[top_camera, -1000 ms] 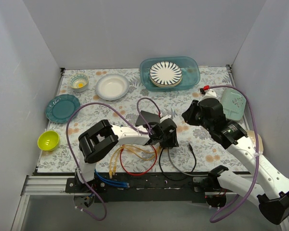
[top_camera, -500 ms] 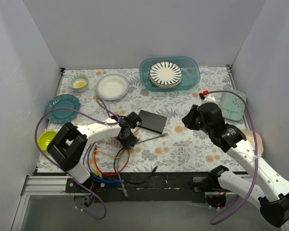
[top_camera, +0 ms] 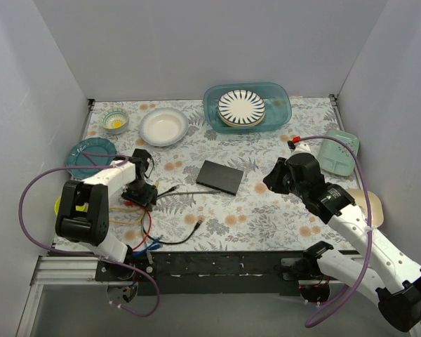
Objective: Pull the plug from the switch port
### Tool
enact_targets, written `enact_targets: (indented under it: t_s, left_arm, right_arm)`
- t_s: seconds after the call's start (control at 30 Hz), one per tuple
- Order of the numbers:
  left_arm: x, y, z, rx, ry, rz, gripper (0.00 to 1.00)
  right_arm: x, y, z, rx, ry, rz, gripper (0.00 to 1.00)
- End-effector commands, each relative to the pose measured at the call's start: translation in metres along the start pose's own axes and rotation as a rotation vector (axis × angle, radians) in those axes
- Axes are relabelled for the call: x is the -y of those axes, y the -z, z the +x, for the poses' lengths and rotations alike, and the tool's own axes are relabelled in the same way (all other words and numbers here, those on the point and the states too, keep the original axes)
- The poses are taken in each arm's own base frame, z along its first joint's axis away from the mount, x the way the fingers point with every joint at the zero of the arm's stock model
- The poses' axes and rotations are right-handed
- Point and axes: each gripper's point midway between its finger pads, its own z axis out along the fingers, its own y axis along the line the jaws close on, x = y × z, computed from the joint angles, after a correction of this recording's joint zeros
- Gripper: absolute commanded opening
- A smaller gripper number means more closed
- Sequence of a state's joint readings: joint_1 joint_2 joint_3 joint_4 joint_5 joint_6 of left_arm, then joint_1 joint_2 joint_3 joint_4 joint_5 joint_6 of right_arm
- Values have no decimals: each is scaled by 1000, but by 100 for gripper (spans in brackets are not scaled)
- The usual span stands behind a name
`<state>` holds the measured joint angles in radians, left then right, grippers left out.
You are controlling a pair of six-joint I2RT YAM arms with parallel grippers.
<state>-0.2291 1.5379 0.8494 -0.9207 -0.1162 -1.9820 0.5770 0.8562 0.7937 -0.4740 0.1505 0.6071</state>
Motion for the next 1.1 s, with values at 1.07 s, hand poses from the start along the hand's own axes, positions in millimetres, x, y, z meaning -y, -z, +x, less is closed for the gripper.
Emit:
enact_targets:
  t_s: [1.07]
  left_arm:
    - [132,142,-43,127,-185,794,26]
  right_arm:
    - [-2,-33,21,-69,-19,-38,21]
